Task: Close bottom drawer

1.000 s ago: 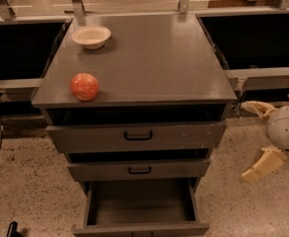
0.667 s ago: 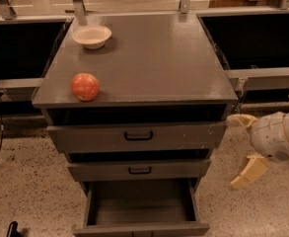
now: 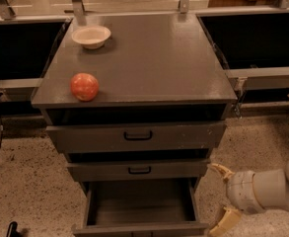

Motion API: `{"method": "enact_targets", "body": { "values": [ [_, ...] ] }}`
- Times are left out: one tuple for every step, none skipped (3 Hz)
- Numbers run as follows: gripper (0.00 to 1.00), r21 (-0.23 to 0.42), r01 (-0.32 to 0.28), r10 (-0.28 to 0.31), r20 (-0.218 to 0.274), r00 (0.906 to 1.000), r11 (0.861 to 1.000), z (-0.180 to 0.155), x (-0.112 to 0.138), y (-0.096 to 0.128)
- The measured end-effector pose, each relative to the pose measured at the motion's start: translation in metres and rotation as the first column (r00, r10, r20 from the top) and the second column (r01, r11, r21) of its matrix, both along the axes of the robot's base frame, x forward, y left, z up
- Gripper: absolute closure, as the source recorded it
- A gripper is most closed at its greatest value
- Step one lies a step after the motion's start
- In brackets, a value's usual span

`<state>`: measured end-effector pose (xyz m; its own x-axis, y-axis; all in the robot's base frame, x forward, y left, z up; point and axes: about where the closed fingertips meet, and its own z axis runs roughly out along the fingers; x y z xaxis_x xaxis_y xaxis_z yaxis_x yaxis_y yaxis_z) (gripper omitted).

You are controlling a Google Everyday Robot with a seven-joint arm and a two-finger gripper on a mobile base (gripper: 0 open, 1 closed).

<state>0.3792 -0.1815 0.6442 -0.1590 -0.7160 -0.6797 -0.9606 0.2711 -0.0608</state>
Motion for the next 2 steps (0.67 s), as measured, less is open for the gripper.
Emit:
{"method": "enact_targets", "body": {
  "values": [
    [0.0,0.0,-0.002,0.002,0.004,1.0,1.0,-0.014,-0.004,0.002],
    [0.0,-0.02,-0.021,0.021,-0.024,0.9995,1.0,-0.029,-0.002,0.008]
  ]
}}
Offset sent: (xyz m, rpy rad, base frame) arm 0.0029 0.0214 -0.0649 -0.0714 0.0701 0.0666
